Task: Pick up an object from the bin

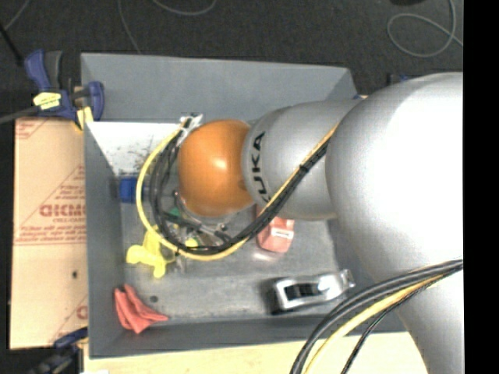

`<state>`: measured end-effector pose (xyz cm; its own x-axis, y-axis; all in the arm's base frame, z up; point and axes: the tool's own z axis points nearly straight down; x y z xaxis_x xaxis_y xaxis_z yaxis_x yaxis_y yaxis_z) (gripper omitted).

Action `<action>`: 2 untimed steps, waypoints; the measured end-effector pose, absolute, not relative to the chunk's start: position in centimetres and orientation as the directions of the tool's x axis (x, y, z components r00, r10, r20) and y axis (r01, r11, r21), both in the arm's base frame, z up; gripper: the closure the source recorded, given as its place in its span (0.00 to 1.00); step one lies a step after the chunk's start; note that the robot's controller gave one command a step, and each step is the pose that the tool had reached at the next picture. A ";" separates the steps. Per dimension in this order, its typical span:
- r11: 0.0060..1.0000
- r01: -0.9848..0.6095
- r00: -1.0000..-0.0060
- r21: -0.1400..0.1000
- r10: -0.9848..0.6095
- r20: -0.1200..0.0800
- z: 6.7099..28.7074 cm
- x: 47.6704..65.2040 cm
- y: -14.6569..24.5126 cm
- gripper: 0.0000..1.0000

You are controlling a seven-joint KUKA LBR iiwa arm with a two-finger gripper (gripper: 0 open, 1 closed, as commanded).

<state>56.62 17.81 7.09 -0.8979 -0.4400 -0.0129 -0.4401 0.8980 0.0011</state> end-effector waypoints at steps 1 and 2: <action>0.898 -0.440 -0.898 0.001 -0.440 -0.013 7.1 56.6 17.8 1.00; 0.862 -0.507 -0.862 0.001 -0.507 -0.008 9.6 55.4 17.1 1.00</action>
Offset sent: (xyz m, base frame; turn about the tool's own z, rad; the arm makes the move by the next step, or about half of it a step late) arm -0.0300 -0.0204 0.0884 -0.2249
